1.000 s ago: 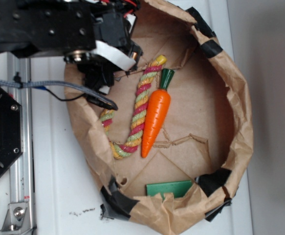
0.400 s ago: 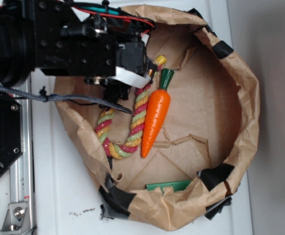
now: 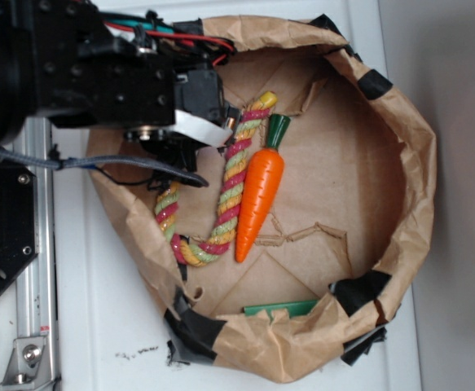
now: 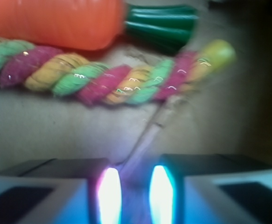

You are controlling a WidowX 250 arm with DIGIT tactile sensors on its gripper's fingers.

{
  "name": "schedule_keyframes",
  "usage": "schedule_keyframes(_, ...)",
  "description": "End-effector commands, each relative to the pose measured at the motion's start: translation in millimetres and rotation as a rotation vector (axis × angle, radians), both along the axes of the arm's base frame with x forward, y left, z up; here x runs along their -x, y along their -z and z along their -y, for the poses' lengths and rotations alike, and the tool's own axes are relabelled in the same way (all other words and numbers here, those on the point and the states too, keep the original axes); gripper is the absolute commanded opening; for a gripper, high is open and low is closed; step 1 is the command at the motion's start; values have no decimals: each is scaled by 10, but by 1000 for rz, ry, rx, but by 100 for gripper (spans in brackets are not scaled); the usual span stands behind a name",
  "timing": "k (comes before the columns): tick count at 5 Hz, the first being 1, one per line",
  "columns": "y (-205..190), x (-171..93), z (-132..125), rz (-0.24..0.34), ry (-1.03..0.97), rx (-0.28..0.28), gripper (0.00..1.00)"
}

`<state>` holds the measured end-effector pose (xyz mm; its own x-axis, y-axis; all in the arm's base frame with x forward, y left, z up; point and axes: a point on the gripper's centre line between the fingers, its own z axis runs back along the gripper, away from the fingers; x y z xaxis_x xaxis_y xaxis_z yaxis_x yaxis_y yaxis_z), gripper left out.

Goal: Grab the rock.

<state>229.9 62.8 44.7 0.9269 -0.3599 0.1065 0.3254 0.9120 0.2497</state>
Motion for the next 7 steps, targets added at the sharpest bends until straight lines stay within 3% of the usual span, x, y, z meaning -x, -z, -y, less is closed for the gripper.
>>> schedule_keyframes(1,-801,-433,469,175,-13,43,0)
schedule_keyframes(3,-847,-507,581,170,-30,69,0)
schedule_keyframes(4,-807,-479,472,167,18,91,97)
schedule_keyframes(5,-738,-375,275,86,148,150,100)
schedule_keyframes(6,-553,-404,169,-21,266,158,100)
schedule_keyframes(7,-433,-314,190,-33,307,115,100)
